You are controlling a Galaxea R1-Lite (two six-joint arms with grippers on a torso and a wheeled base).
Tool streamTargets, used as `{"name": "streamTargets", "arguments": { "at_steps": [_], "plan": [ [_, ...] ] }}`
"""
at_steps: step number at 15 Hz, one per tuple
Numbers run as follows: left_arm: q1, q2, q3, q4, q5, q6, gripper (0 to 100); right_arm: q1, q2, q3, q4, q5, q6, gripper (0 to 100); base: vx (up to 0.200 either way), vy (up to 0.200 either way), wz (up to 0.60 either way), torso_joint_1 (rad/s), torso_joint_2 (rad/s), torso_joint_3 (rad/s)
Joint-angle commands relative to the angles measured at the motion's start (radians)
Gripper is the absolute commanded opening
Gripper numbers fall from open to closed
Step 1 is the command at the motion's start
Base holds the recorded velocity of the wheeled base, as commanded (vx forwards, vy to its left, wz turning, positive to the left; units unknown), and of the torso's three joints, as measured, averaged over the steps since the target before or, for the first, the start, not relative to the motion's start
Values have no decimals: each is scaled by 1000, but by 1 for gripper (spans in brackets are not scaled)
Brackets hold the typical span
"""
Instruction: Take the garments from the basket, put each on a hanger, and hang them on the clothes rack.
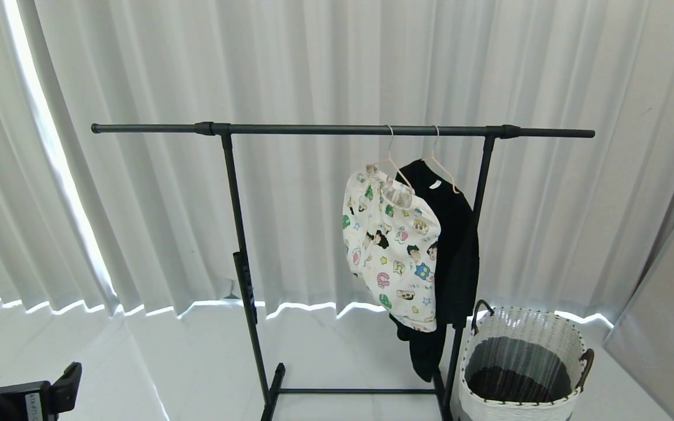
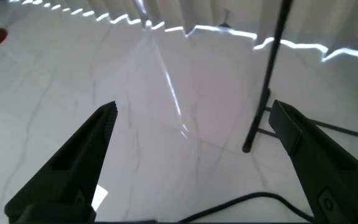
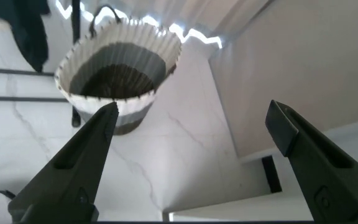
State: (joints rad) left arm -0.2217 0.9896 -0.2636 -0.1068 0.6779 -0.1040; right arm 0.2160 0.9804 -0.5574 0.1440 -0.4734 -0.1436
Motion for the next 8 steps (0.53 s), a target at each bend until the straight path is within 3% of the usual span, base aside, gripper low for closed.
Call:
{"name": "streamTargets", "arguments": {
  "at_steps": [1, 3, 6, 8],
  "plan": [
    [35, -57, 38, -1, 25, 0, 100, -32, -57, 48, 0, -1, -1, 100, 0, 0, 0, -232, 525, 286],
    [38, -198, 109, -1, 63, 4, 100, -63, -161, 145, 2, -11, -2, 100, 0, 0, 0, -217, 498, 283],
    [39, -371, 225, 1, 223, 15, 100, -79, -351, 283, 5, -96, -4, 100, 0, 0, 0, -199, 484, 287],
    [42, -594, 264, 55, 308, 116, 100, -98, -491, 367, 25, -146, -27, 100, 0, 0, 0, -203, 486, 290]
  ]
}}
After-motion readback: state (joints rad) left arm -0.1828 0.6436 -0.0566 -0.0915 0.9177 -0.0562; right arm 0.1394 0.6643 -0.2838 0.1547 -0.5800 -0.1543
